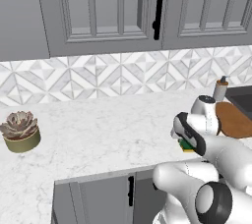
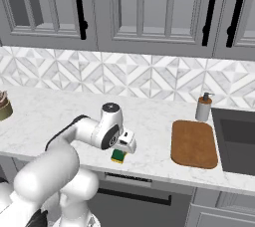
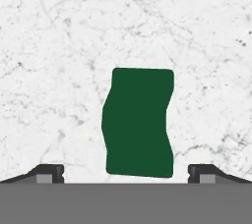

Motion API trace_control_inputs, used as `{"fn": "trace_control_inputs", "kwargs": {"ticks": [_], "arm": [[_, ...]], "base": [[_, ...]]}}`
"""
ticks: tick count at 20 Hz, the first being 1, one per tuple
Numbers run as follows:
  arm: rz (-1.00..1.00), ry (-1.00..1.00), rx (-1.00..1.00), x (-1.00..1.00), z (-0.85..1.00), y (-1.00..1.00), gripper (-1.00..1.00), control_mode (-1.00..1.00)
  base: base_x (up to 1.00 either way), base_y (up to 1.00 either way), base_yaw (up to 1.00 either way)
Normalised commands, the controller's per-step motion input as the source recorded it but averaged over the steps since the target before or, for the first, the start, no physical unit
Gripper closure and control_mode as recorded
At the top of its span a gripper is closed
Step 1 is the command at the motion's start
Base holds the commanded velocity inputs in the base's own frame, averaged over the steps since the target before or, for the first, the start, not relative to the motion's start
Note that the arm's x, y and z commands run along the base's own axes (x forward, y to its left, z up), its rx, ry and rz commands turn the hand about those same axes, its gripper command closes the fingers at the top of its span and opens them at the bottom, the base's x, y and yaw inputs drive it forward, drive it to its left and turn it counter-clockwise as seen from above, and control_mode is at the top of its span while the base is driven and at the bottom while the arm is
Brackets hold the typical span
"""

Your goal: Pick up the sponge from the counter and clean the cutting board by briefly scrubbing or pressing down on the cutting board. Once finished, release the sponge.

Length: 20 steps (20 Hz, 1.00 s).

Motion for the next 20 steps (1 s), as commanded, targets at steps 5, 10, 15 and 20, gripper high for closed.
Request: {"fn": "trace_control_inputs", "kwargs": {"ticks": [5, 10, 15, 20], "arm": [[0.00, 0.00, 0.00, 0.18, -0.15, -0.01, -1.00, -1.00], [0.00, 0.00, 0.00, 0.15, -0.19, 0.00, -1.00, -1.00], [0.00, 0.00, 0.00, 0.08, -0.23, -0.06, -1.00, -1.00], [0.00, 0.00, 0.00, 0.06, -0.21, -0.11, -1.00, -1.00]], "base": [[0.00, 0.00, 0.00], [0.00, 0.00, 0.00], [0.00, 0.00, 0.00], [0.00, 0.00, 0.00]]}}
